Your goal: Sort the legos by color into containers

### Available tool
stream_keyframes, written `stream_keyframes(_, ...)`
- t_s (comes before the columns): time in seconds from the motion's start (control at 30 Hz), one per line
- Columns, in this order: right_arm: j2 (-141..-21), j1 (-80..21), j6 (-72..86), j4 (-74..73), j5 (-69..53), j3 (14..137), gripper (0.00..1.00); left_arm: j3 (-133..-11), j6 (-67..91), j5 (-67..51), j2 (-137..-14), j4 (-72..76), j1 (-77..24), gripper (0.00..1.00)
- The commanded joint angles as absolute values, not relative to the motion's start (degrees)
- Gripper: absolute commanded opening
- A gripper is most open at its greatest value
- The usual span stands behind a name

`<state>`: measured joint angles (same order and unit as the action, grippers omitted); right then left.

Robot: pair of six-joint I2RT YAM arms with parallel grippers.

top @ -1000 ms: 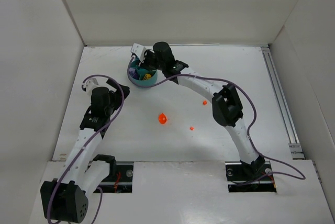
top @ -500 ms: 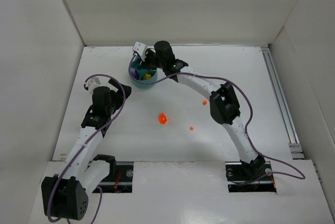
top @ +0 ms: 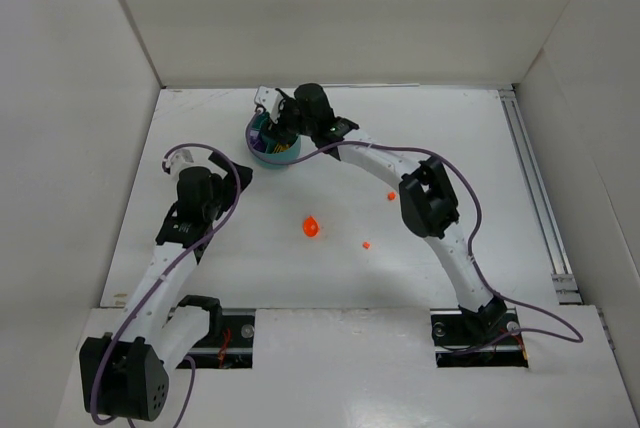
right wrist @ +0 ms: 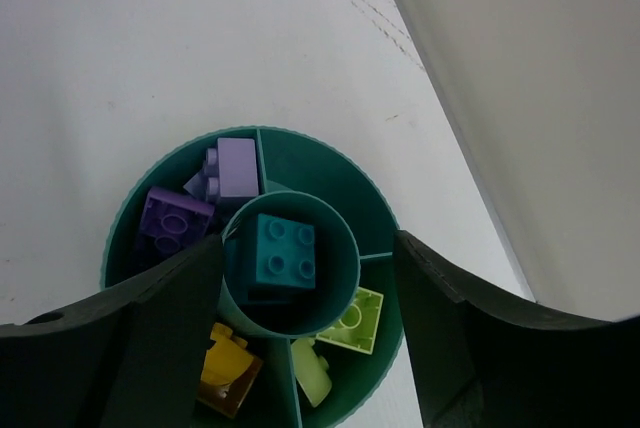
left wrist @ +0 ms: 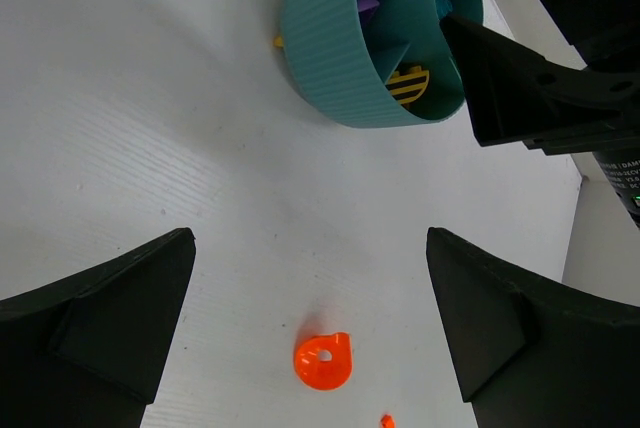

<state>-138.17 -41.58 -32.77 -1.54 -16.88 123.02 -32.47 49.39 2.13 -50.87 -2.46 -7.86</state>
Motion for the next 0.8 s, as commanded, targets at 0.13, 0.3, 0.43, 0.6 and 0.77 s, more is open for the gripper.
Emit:
stream_keyframes(0.13,-130.3,-41.6,-32.4,0.3,-15.8,120.9,0.78,-32.3,47.6,0.4,-49.4,-1.6,-7.6,1.0)
stream_keyframes(0.3,-120.6,-39.5,-33.2,0.3,-4.7,113.0,0.85,-32.3,44.5,-5.7,-50.8,-1.1,-7.6,0.97)
stream_keyframes(0.43,-107.0,-33.6,-28.4,4.0,-1.7,97.8,0.93,-34.2,43.7,-5.2,-53.0,-2.5,-12.9,0.95)
stream_keyframes(0.6,-84.9,-29.2,-27.2,5.3,6.7,73.2,1.0,-37.3,41.7,-1.2,-56.9,-6.1,-22.2,0.94)
stream_keyframes(0.77,-67.7,-29.2,-22.4,3.3,16.2,54.8,1.0,-40.4,43.9,6.1,-62.9,-9.9,-32.6,0.91)
